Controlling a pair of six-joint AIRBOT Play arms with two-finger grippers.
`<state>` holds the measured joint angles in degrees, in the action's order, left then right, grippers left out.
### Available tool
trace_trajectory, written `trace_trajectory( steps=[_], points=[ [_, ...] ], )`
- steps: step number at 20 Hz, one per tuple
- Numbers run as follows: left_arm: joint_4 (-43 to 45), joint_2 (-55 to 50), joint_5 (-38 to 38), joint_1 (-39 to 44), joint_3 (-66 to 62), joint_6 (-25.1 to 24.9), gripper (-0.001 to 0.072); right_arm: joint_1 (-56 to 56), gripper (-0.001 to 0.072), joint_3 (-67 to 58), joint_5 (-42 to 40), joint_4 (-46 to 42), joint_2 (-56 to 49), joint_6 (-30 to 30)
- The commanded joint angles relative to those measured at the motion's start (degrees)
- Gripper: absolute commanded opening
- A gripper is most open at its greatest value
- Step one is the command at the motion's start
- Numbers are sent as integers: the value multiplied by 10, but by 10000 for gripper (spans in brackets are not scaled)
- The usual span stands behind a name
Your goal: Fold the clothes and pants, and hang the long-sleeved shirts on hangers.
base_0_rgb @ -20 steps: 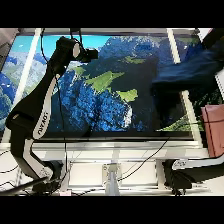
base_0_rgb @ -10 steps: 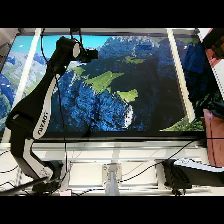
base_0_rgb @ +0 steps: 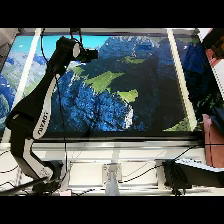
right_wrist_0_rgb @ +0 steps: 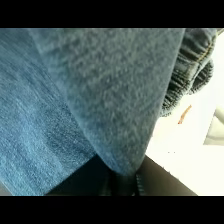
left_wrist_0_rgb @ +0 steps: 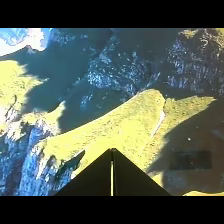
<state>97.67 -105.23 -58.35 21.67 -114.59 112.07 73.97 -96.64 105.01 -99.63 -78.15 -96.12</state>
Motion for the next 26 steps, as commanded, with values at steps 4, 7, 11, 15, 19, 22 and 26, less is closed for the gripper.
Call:
trace_trajectory(
  steps=[4, 7, 11, 15, 19, 22, 26],
  points=[
    [0, 0, 0, 0, 0, 0, 41, 7, 620, 49, 6, 66, 2, 43],
    [0, 0, 0, 0, 0, 0, 41, 7, 581, 49, 5, 93, 3, 43],
    [0, 0, 0, 0, 0, 0, 41, -19, 90, 48, -33, 361, 3, 89],
    [0, 0, 0, 0, 0, 0, 40, -185, 41, 27, -33, 407, 3, 103],
    [0, 0, 0, 0, 0, 0, 41, -438, 41, -17, -16, 316, 6, 104],
    [0, 0, 0, 0, 0, 0, 41, -607, 42, -54, -16, 212, 6, 104],
    [0, 0, 0, 0, 0, 0, 41, -708, 42, -60, -57, 156, 6, 102]
  ],
)
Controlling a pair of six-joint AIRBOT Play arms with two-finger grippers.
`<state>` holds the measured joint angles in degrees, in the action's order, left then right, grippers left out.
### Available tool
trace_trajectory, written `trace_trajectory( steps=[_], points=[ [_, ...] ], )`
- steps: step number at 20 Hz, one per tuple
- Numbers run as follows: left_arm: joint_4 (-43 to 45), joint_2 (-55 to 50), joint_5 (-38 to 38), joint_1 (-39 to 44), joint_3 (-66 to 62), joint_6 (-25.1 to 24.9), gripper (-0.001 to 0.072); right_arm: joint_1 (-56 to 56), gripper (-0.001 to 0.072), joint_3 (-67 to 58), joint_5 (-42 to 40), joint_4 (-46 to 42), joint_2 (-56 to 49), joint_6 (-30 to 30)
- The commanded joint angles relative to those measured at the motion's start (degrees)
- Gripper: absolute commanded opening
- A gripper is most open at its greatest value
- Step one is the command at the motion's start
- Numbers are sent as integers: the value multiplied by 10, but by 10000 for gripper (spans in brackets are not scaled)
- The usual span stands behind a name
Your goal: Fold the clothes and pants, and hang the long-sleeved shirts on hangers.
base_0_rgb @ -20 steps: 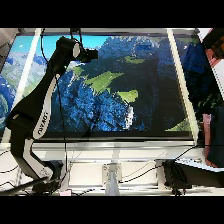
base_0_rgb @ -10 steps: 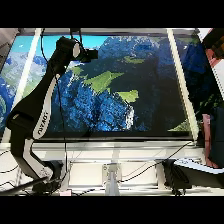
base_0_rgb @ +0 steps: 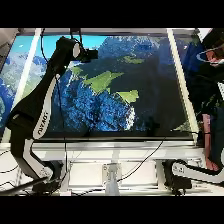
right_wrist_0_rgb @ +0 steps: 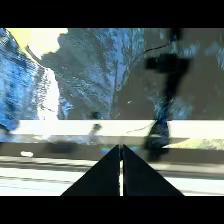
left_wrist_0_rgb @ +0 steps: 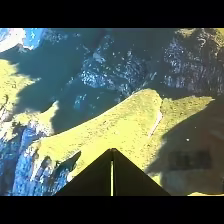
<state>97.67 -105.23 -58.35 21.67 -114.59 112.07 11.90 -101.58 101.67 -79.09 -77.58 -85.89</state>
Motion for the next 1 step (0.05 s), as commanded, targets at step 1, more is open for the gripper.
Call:
trace_trajectory(
  steps=[1],
  points=[
    [0, 0, 0, 0, 0, 0, 40, -99, 42, -10, -23, -47, 0, 0]
  ],
)
